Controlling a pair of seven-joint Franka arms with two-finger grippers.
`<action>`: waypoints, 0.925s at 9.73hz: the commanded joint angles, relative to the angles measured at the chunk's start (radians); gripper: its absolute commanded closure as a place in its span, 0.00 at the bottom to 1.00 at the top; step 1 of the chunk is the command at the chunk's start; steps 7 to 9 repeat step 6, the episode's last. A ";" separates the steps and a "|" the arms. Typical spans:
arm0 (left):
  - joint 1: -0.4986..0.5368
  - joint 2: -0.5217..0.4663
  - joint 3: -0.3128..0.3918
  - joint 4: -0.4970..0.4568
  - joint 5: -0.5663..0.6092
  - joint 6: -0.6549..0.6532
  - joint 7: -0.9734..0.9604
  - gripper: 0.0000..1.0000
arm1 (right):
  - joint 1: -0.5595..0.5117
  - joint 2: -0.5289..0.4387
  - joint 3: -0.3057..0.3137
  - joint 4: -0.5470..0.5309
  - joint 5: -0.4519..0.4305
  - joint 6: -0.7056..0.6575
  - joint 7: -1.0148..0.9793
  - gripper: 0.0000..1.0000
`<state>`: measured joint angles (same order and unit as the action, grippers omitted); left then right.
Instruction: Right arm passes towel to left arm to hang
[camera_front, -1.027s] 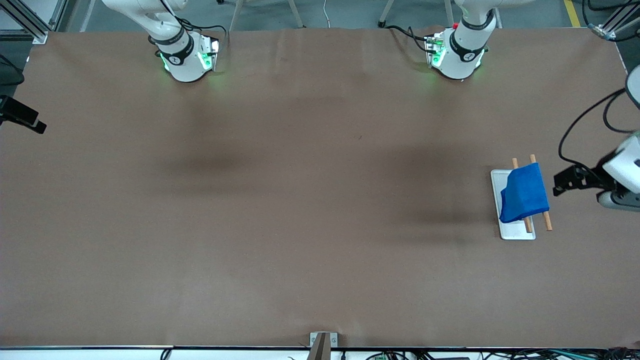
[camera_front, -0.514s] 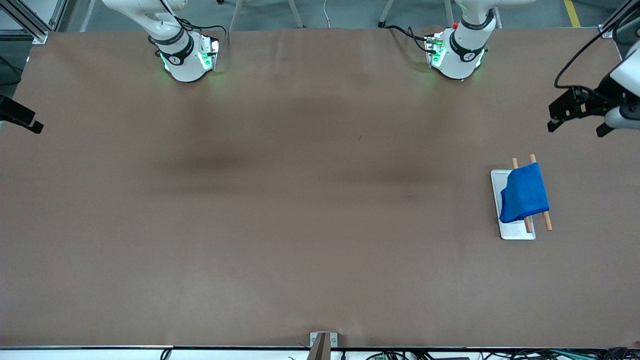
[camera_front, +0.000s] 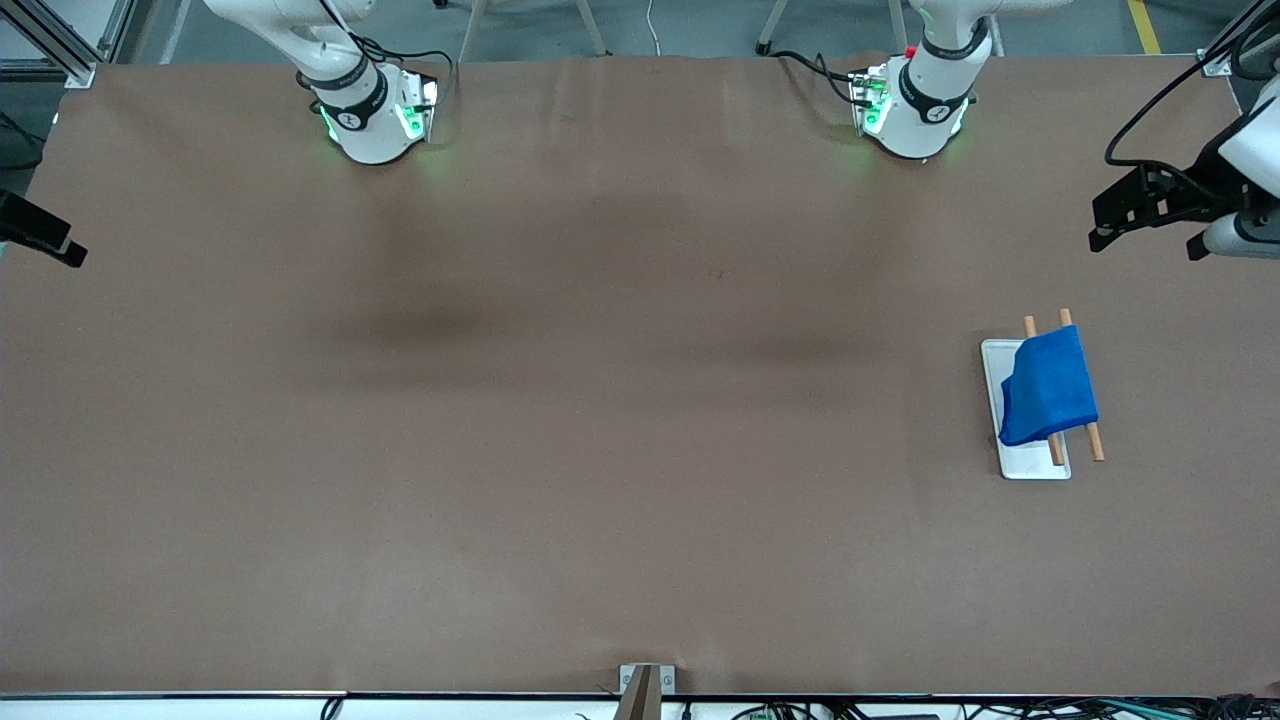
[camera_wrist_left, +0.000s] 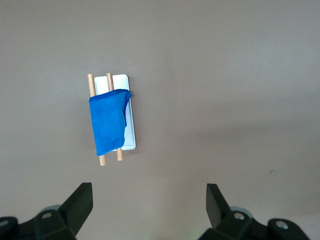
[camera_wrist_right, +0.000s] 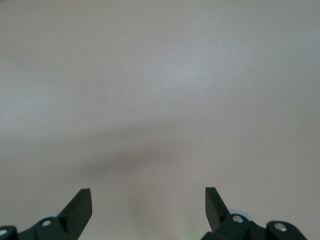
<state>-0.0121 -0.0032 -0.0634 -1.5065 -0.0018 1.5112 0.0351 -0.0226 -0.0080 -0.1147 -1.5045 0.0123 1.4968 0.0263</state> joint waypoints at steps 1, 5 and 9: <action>0.000 0.012 -0.001 -0.027 -0.001 0.029 -0.074 0.00 | -0.005 0.000 0.010 0.007 -0.012 0.002 -0.064 0.00; 0.003 0.008 -0.006 -0.043 0.002 0.029 -0.092 0.00 | -0.007 0.000 0.009 0.009 -0.012 0.000 -0.062 0.00; 0.003 0.008 -0.006 -0.043 0.002 0.029 -0.092 0.00 | -0.007 0.000 0.009 0.010 -0.012 -0.001 -0.062 0.00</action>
